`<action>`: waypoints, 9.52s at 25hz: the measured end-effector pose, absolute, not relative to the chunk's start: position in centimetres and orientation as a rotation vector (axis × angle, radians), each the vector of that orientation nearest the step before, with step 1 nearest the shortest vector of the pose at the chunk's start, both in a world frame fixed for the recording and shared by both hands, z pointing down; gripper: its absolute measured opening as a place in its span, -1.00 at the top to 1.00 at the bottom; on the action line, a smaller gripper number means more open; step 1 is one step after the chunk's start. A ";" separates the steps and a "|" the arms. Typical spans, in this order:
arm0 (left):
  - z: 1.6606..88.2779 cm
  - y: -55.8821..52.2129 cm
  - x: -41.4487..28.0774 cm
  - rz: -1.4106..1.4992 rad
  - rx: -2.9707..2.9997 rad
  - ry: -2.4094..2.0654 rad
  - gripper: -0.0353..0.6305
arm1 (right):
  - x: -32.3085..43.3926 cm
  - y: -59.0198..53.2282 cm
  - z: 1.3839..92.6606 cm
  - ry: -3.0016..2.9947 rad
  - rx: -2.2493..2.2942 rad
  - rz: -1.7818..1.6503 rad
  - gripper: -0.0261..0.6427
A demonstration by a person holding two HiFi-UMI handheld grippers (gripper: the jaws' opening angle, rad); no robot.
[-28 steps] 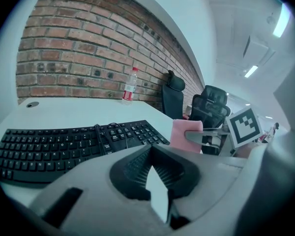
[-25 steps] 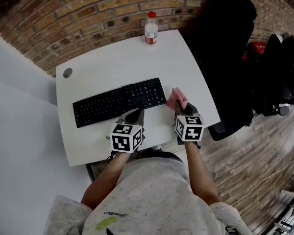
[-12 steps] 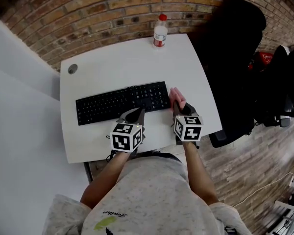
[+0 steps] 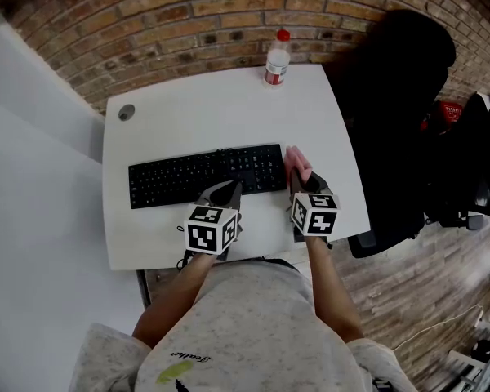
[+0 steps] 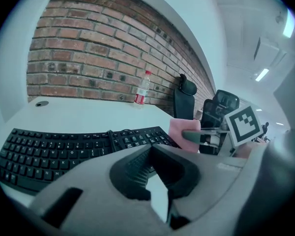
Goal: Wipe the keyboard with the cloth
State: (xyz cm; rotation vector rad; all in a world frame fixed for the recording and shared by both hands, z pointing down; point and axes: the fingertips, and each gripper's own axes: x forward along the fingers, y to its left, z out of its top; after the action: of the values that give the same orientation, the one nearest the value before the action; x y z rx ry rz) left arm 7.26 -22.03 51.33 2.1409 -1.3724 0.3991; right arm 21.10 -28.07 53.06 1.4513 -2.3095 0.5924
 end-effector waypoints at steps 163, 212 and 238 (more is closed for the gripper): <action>52.6 -13.8 -28.9 0.073 1.768 -1.711 0.90 | -26.0 -22.1 53.8 -2.176 0.041 -0.074 0.84; 52.1 -6.3 -29.7 -0.012 1.564 -1.932 0.90 | -26.6 -9.3 56.3 -1.871 -0.664 -0.567 0.84; 48.5 -7.9 -24.0 0.014 1.599 -1.996 0.90 | -19.0 -7.3 51.5 -2.265 -0.495 -0.270 0.84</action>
State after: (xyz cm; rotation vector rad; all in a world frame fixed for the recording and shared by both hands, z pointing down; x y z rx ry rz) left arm -23.95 -7.88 48.53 1.5992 -1.9959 0.0142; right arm -18.98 -7.31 51.50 -0.4946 -2.2651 -0.2696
